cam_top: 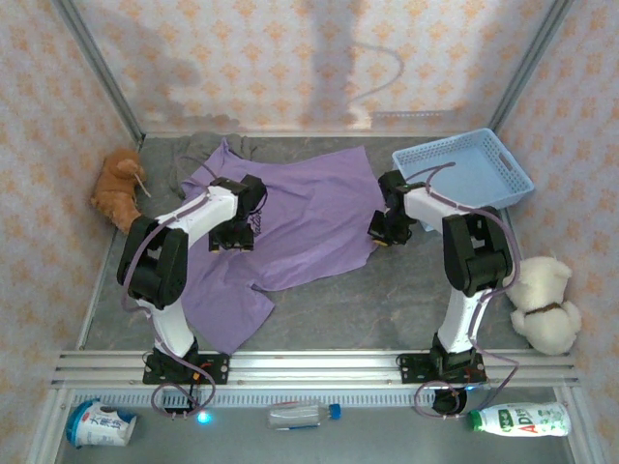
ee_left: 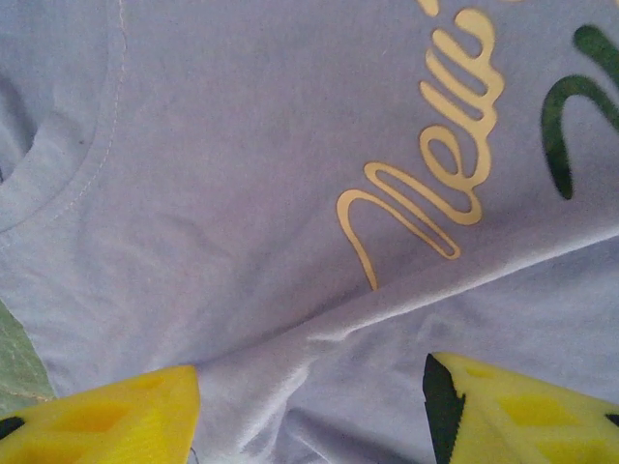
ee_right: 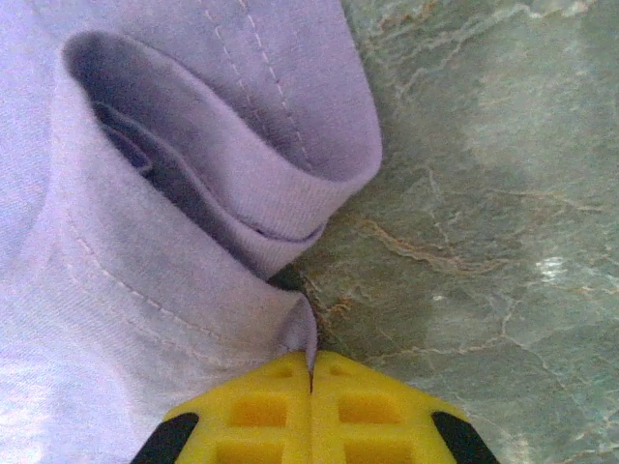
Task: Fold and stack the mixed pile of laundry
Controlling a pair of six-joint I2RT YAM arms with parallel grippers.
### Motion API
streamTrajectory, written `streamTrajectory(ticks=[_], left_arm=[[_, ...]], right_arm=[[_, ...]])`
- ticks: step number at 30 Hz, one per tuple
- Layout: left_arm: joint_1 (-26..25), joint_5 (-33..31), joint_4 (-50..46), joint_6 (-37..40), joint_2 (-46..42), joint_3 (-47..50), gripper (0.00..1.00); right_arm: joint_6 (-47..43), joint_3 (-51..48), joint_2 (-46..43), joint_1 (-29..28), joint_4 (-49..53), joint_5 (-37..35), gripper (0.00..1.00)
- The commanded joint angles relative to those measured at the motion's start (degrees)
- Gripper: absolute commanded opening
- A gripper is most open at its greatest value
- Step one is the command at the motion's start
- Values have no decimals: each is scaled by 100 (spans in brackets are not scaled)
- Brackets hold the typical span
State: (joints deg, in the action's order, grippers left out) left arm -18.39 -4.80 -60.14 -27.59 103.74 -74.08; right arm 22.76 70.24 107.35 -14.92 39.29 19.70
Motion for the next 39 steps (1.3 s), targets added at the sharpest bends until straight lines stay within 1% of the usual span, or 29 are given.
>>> streamTrajectory(ticks=[1,6,9,10,11,12,13,15,18,21,23,27,29,30,31,34,37,39], left_arm=[[-45,-156,46,-99,-140,111,63],[-45,-219,87,-12,20,80,63],[-49,-209,107,26,80,51,63],[-50,-203,114,37,89,44,63],[-48,-195,114,50,88,43,63],[-50,-188,114,72,97,41,63],[-45,-180,104,93,90,32,64],[-50,-215,43,142,80,-7,64],[-37,-288,-44,191,15,-87,64],[38,-366,-56,181,-104,-93,65],[171,-421,-36,81,-204,-18,66],[533,-499,53,-199,-328,253,67],[629,-531,91,-273,-289,356,67],[644,-517,143,-272,-264,420,66],[647,-559,179,-474,-215,482,64],[694,-645,301,-685,20,629,54],[782,-606,486,-798,331,631,52],[818,-614,503,-794,620,434,52]], right_arm=[[-38,9,-501,235,514,-333,0],[-613,271,-1193,343,2051,-651,0],[-796,134,-1433,348,2626,-783,0],[-824,82,-1394,349,2778,-890,6],[-826,42,-1318,350,2856,-1031,21],[-803,1,-1199,349,2861,-1187,40],[-779,9,-1064,349,2810,-1273,48],[-677,194,-891,349,2623,-1331,53],[-466,704,-715,318,2365,-1318,55],[-443,1248,-445,184,2024,-943,55],[-486,1633,-105,14,1907,-730,54],[-495,2343,692,-345,1759,-736,50],[-371,2524,1006,-419,1589,-719,48],[-288,2587,1156,-424,1482,-665,47],[-187,2623,1287,-420,1364,-644,47],[33,2802,1630,-420,1144,-655,45],[237,3044,1922,-391,1060,-900,46],[384,3220,2122,-338,1055,-1067,45]])
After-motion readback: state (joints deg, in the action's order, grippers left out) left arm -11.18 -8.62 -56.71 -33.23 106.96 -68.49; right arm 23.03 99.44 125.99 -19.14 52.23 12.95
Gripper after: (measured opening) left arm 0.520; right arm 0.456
